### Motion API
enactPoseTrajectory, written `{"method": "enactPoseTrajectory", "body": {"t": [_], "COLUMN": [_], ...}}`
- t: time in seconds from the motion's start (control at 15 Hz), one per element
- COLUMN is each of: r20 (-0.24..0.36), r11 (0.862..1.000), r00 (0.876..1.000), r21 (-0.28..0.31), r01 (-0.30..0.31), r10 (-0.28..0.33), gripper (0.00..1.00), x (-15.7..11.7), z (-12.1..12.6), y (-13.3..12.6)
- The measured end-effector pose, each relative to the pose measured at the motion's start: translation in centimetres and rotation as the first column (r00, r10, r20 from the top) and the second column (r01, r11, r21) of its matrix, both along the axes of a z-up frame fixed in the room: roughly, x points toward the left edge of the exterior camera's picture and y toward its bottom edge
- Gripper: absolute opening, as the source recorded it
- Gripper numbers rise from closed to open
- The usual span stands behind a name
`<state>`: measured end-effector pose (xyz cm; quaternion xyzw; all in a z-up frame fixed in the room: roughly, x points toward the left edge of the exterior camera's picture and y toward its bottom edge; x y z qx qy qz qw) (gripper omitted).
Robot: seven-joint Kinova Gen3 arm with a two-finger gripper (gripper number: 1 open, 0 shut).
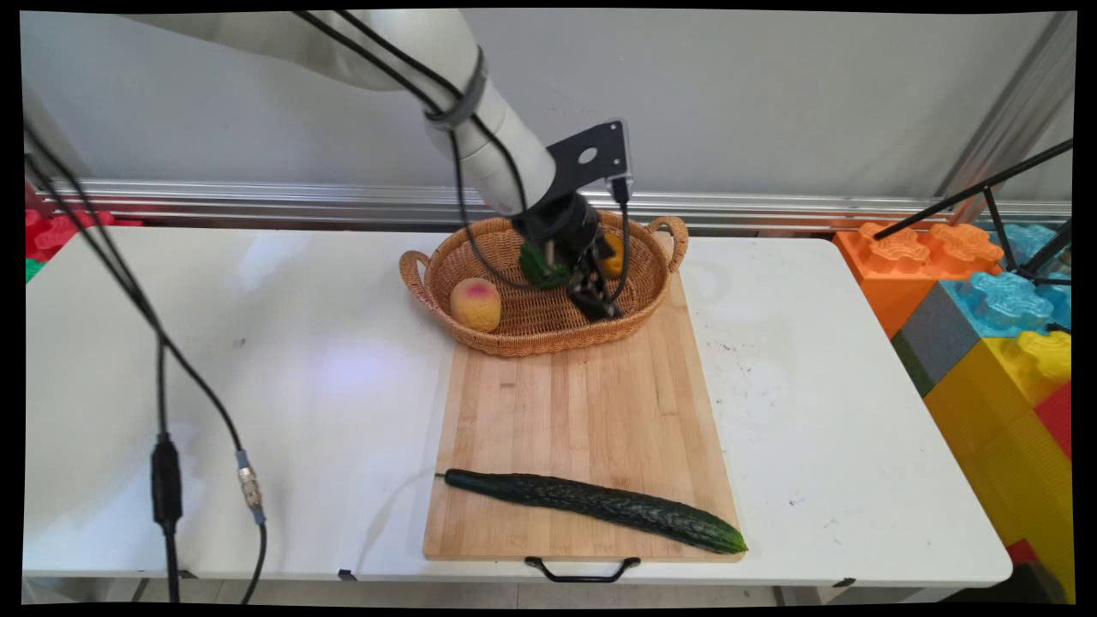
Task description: Pick up the cucumber from the cutting board
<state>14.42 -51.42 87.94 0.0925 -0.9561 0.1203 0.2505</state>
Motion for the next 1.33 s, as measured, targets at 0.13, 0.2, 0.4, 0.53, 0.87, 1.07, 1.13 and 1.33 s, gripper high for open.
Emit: {"method": "enactPoseTrajectory", "body": {"t": [0.13,0.2,0.4,0.53,0.87,1.07,1.13,1.33], "r20": [-0.008,-0.011,-0.008,-0.006,-0.016,-0.018,-0.018,-0.021], "r11": [0.999,0.998,0.996,0.995,0.990,0.986,0.986,0.985], "r00": [1.000,0.999,0.998,0.998,0.992,0.988,0.987,0.986], "r21": [0.033,0.045,0.066,0.077,0.070,0.057,0.052,0.054], "r01": [0.024,0.037,0.056,0.071,0.123,0.154,0.160,0.165], "r10": [-0.023,-0.037,-0.056,-0.070,-0.122,-0.153,-0.160,-0.164], "gripper": [1.00,1.00,1.00,1.00,1.00,1.00,1.00,1.00], "x": [-0.1,-0.1,0.0,0.1,-0.1,0.1,0.3,0.9], "z": [0.8,1.2,1.9,2.2,1.5,-0.2,-0.9,-2.8], "y": [2.4,3.7,6.7,9.1,14.2,16.4,16.8,17.5]}}
